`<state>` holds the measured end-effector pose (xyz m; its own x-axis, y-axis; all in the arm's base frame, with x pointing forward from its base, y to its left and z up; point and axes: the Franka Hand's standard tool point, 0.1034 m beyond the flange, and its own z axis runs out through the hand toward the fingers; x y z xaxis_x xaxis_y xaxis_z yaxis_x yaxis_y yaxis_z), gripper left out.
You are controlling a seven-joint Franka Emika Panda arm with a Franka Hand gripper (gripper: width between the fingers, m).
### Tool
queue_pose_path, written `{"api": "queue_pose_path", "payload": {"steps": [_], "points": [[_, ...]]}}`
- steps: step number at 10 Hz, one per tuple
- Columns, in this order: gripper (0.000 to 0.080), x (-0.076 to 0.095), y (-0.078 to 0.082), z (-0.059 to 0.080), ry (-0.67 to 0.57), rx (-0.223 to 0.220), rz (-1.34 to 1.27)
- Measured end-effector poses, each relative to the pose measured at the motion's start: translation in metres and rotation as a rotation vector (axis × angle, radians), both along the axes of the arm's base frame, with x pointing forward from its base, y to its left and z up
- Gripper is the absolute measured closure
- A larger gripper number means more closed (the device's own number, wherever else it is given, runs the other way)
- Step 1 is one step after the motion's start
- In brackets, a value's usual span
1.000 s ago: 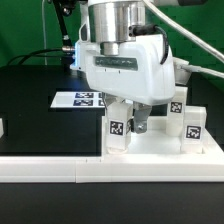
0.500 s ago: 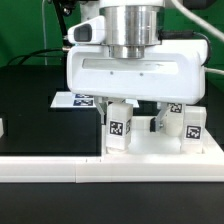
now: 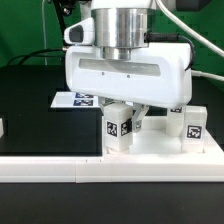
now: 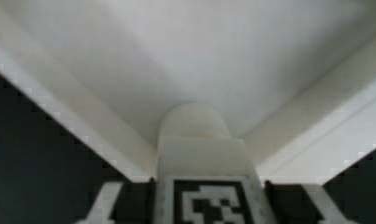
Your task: Assemble square table
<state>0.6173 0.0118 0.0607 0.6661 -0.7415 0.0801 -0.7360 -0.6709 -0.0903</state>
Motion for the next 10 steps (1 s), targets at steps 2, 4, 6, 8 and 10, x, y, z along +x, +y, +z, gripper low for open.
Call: {"api": "queue_pose_path", "payload": {"steps": [2,4,6,8,10], "points": [[0.051,0.0,0.0,0.0,0.0,0.016,-0.131],[0.051,0.003,-0.001,0.0,0.004,0.067,-0.426],[0.0509,0.003,-0.002,0.0,0.028,0.177,-0.809],[0.0509,0.004,-0.015,0.0,0.059,0.255,-0.947],[0.043,0.005,-0.013,0.0,0.051,0.242,-0.887]]}}
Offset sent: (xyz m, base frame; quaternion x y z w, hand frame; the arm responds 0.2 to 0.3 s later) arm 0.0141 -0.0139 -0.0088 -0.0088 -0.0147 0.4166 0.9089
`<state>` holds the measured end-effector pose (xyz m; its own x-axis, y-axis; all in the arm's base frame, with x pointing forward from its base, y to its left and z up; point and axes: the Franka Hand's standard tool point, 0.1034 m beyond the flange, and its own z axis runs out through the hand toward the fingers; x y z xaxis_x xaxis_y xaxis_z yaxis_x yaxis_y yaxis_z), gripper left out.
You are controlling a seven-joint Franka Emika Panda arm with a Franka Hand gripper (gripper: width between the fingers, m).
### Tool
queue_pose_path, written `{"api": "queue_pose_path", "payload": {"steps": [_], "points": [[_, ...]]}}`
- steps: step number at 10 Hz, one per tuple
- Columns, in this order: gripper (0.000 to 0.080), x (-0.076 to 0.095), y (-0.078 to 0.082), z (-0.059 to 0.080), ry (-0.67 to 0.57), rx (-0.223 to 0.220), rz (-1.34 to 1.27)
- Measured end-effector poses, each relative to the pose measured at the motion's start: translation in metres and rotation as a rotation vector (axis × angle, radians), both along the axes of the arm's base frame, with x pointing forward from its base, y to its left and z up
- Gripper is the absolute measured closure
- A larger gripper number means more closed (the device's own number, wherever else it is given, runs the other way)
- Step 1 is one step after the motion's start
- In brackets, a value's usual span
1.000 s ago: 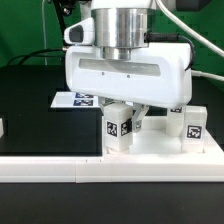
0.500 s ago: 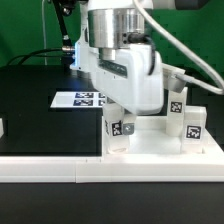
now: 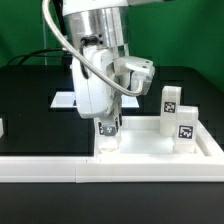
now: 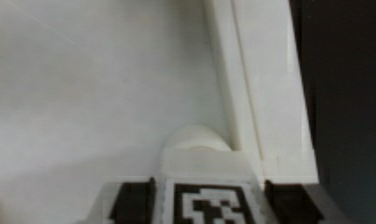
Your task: Assemble square table
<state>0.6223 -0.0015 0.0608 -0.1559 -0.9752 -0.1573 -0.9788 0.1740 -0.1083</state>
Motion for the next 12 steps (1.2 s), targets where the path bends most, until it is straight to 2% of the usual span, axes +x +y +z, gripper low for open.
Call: {"api": "queue_pose_path", "payload": {"steps": [1,2,3,6,8,9,11,12], "points": [[0.043,0.008,-0.002,0.005,-0.047,-0.059,0.171],[0.0236,0.011,-0.002,0.009,-0.118,-0.126,0.405],[0.0176,0.005,0.003,0.012,-0.152,-0.149,0.598],[0.0151,0.004,-0.001,0.011,-0.157,-0.179,0.727],[0.015,0.005,-0.003,0.012,-0.163,-0.214,0.887],[0.015,0.01,-0.005,0.019,-0.177,-0.256,1.141],[0.015,-0.002,0.003,0.019,-0.143,-0.197,1.417],[0.015,0.002,0.0,0.02,-0.152,-0.22,1.421]]}}
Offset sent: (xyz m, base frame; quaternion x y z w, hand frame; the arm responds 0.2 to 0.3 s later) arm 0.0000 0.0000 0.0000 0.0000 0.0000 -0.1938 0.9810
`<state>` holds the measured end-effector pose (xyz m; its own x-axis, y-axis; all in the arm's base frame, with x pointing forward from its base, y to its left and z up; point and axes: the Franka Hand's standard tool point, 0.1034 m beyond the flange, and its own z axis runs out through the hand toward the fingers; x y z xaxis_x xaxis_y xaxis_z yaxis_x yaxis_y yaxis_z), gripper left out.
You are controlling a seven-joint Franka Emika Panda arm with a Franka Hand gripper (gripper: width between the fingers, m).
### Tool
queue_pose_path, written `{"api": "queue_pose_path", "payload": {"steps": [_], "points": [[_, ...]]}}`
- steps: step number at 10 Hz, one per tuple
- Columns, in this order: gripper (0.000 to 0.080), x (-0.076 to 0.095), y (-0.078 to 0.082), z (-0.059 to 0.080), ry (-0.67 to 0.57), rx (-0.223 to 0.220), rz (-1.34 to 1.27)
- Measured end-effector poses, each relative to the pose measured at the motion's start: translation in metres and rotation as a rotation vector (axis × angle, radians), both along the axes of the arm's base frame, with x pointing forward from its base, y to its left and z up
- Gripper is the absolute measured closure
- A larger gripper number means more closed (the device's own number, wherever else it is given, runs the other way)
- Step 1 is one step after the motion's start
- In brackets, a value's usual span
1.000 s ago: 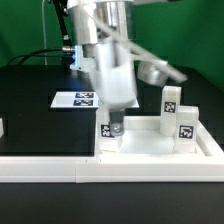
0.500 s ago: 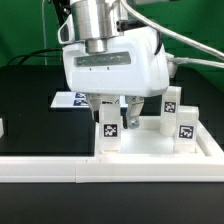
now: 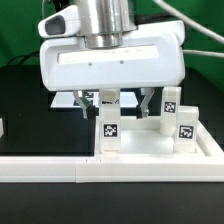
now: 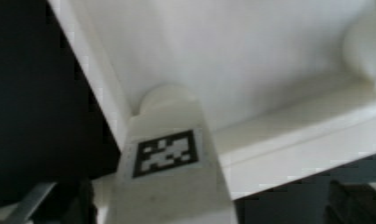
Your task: Assemble square table
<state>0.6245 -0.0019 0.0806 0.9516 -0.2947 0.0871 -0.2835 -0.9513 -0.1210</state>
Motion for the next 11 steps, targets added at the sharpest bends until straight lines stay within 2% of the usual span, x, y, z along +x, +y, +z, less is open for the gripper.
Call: {"api": "queue_pose_path", "payload": {"steps": [3,4,5,7,8,9,10,11], "points": [[0.015,-0.003,0.0,-0.003,0.022,0.002,0.004],[0.015,-0.012,0.002,-0.008,0.128,0.012,-0.017],[0.015,-0.008,0.0,-0.011,0.163,-0.011,-0.002],[0.015,-0.005,-0.003,-0.015,0.166,-0.014,-0.002],[0.0279,-0.005,-0.003,-0.015,0.167,-0.014,-0.002],[0.0279,-0.006,-0.003,-0.015,0.168,-0.014,-0.019],[0.0419,-0.006,-0.003,-0.016,0.17,-0.013,-0.035],[0.0514,-0.006,-0.003,-0.016,0.174,-0.011,-0.083]]}}
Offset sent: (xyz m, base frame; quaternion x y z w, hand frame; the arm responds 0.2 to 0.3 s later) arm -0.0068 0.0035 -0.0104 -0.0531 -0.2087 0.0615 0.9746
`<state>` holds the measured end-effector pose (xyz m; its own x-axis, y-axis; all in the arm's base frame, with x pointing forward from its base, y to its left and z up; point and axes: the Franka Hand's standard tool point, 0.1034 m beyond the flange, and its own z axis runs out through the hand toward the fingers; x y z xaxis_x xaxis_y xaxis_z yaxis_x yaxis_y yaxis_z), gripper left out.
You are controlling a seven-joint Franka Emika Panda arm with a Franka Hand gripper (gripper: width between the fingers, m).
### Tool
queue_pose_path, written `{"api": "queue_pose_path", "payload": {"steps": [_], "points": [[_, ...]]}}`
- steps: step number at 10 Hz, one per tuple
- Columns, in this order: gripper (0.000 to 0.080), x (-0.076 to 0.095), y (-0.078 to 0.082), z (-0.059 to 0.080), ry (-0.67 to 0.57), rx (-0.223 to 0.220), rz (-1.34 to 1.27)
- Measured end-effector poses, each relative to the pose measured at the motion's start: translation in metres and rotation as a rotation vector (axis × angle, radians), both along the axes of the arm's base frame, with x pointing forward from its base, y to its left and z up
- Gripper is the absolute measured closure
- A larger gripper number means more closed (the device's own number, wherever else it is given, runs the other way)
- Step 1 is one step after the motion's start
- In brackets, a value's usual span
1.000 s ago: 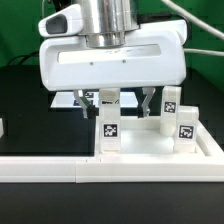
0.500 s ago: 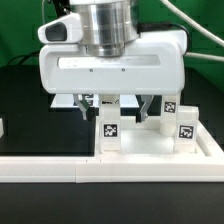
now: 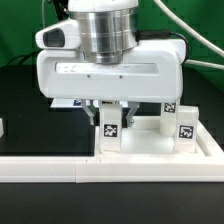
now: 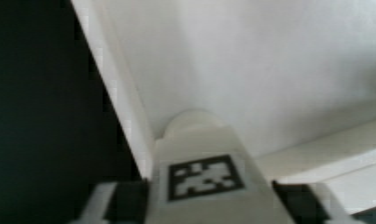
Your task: Assemble square table
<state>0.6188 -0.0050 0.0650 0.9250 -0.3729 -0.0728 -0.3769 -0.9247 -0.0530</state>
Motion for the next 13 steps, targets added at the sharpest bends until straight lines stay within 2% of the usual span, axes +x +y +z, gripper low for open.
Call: {"api": "queue_pose_path", "payload": {"steps": [4,6,7,8,10,11,12,13], "points": [[0.0512,0.0,0.0,0.0,0.02,-0.012,-0.258],[0.0512,0.003,0.0,-0.001,0.01,-0.032,-0.557],[0.0512,0.004,0.0,-0.001,0.015,-0.027,-0.694],[0.0511,0.004,-0.002,-0.002,0.015,-0.001,-0.861],[0.0511,0.0,-0.007,-0.002,-0.015,0.111,-1.178],[0.0511,-0.002,-0.012,-0.001,-0.01,0.191,-1.327],[0.0511,-0.002,-0.014,0.0,0.006,0.202,-1.412],[0.0509,-0.003,-0.014,-0.002,0.002,0.191,-1.387]]}}
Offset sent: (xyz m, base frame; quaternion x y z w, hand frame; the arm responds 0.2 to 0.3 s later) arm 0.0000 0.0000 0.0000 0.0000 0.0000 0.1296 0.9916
